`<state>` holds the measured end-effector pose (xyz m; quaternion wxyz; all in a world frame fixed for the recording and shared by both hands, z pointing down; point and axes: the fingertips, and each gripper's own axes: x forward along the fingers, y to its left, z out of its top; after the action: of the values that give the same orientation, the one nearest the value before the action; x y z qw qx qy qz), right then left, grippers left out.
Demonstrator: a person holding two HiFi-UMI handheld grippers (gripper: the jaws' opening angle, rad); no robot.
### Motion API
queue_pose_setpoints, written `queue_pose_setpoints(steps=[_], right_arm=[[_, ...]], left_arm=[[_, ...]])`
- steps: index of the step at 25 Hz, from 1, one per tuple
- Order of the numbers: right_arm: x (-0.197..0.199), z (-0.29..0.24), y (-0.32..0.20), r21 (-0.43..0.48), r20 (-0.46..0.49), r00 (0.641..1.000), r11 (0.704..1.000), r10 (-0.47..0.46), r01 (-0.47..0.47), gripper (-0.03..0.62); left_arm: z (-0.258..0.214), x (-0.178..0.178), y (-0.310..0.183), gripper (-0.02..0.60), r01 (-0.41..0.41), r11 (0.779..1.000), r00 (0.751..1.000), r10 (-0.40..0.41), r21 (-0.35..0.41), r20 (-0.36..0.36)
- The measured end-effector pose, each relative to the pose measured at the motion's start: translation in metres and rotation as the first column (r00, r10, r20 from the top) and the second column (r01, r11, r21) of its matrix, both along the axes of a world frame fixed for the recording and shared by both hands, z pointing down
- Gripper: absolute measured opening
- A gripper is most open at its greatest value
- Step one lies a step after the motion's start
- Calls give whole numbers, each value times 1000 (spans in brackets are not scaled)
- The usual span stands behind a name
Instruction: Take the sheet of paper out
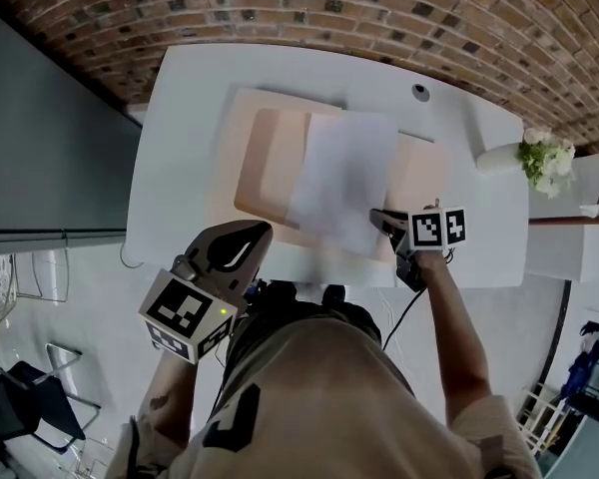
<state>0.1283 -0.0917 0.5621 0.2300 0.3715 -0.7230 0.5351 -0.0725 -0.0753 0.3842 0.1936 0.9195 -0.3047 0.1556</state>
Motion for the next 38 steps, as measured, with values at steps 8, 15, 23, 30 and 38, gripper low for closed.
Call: queue_pose_setpoints(steps=[8, 15, 23, 30, 38], right_arm=[[30, -37, 15, 128, 29, 998, 991, -49, 45, 25], [59, -75, 25, 237, 62, 995, 970, -79, 62, 25], [69, -116, 40, 348, 96, 985, 932, -146, 104, 25], [75, -147, 59, 418, 107, 968, 894, -229, 165, 25], [85, -162, 84, 460, 123, 951, 865, -283, 198, 25]], left_arm=[[-17, 51, 19, 14, 9, 999, 1000, -10, 43, 26], [-29, 96, 32, 14, 13, 997, 999, -15, 78, 36], [-34, 127, 46, 14, 24, 995, 998, -29, 95, 49], [-42, 149, 61, 14, 41, 993, 997, -48, 107, 60], [-41, 160, 91, 14, 94, 991, 992, -101, 94, 71]])
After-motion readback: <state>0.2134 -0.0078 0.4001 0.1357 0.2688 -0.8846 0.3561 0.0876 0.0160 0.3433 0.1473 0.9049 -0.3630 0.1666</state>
